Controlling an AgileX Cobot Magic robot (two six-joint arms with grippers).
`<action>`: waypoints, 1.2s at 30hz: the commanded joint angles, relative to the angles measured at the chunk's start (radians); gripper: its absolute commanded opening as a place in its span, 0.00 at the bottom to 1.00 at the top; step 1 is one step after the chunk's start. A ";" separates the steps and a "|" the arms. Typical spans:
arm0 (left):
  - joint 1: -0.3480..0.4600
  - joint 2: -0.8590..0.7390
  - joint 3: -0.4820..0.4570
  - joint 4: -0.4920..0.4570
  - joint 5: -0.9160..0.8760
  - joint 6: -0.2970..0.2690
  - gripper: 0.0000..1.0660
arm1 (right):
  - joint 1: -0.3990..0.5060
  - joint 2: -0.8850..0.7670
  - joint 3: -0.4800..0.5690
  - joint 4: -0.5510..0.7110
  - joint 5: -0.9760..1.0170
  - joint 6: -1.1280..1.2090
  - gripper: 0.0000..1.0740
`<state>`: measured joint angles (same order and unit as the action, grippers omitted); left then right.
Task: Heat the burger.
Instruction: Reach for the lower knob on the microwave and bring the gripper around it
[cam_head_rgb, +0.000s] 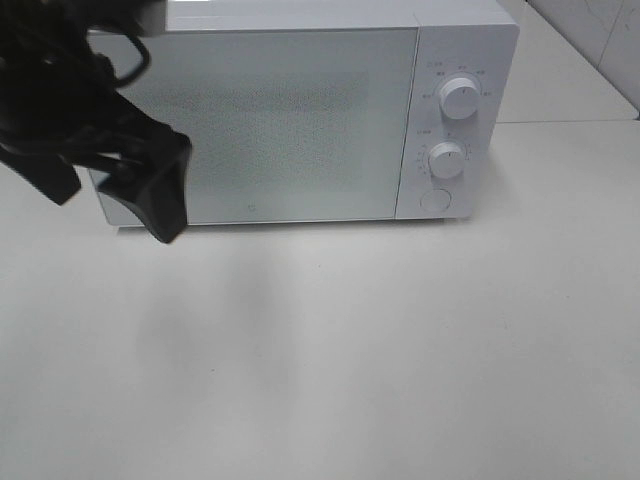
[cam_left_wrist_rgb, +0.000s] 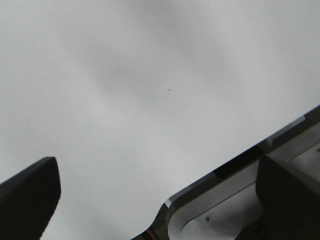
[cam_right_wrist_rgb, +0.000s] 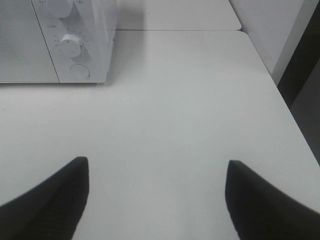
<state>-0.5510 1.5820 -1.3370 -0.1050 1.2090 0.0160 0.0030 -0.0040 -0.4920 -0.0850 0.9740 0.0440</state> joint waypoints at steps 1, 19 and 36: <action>0.096 -0.054 -0.003 -0.007 0.079 0.013 0.93 | -0.006 -0.035 0.002 0.001 -0.013 -0.003 0.64; 0.536 -0.395 0.056 -0.012 0.098 0.055 0.93 | -0.006 -0.035 0.002 0.001 -0.013 -0.003 0.64; 0.560 -0.981 0.626 -0.027 -0.157 0.045 0.93 | -0.006 -0.035 0.002 0.001 -0.013 -0.003 0.64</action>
<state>0.0080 0.6490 -0.7470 -0.1300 1.0880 0.0660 0.0030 -0.0040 -0.4920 -0.0850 0.9740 0.0440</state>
